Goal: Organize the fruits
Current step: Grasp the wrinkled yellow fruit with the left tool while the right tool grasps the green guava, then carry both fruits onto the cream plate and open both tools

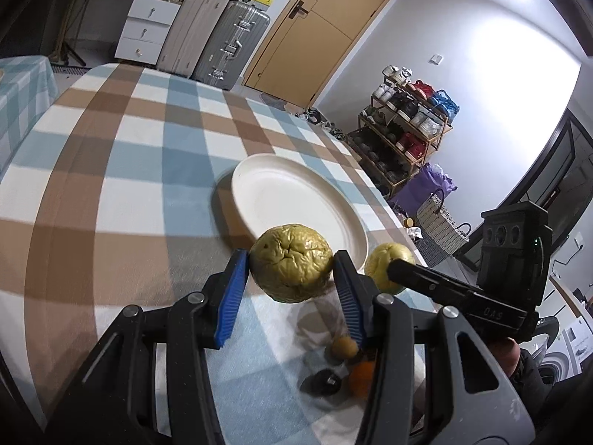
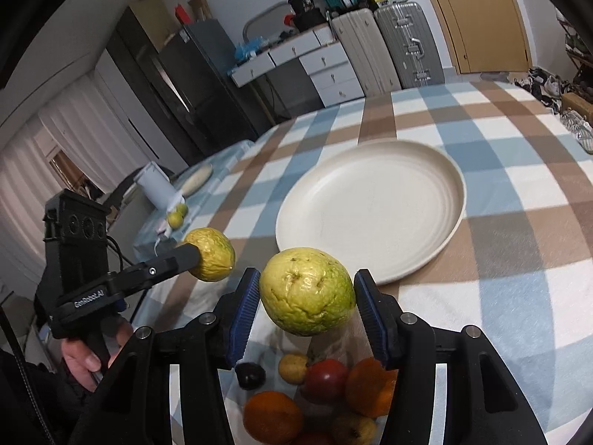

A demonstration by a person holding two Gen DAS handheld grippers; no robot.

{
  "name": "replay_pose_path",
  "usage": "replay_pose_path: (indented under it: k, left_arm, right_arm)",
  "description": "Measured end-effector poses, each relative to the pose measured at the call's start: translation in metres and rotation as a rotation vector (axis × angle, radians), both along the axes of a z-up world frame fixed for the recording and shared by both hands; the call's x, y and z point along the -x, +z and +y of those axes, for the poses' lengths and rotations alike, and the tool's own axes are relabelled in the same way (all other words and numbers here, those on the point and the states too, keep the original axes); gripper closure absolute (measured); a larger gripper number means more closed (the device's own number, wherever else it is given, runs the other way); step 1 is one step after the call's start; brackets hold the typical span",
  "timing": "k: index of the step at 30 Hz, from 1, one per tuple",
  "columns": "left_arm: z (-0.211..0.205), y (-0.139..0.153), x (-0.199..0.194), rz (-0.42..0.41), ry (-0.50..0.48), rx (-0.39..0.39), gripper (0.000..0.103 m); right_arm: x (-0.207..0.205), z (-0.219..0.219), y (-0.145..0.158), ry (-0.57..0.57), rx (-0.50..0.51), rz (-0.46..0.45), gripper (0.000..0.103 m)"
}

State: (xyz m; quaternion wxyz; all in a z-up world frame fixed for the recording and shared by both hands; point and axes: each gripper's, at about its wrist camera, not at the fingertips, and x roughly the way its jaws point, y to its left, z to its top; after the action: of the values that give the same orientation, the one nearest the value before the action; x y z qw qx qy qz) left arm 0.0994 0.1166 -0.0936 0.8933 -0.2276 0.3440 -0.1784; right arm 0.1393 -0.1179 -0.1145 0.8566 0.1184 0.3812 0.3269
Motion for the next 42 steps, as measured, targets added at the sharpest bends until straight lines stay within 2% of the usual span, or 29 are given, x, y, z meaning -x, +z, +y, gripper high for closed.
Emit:
replay_pose_path:
  k: [8,15,20,29,42]
  left_arm:
    - [-0.019,0.023,-0.046,-0.031,-0.019,-0.029,0.059]
    - [-0.033,0.027,-0.1,-0.022,-0.023,-0.042,0.059]
    - [-0.04,0.016,-0.133,0.006,-0.031,-0.057,0.059]
    - [-0.045,-0.016,-0.177,0.067,-0.041,-0.079,0.059]
    - [-0.054,-0.041,-0.208,0.118,-0.049,-0.098,0.059]
  right_arm:
    - [-0.04,-0.013,0.015,-0.005,-0.04,-0.021,0.05]
    - [-0.092,-0.016,0.016,0.0,-0.055,-0.009,0.05]
    - [-0.131,-0.013,0.009,0.005,-0.061,0.027,0.05]
    - [-0.171,-0.001,-0.016,0.021,-0.053,0.083,0.05]
    - [-0.192,0.008,-0.035,0.01,-0.026,0.124,0.049]
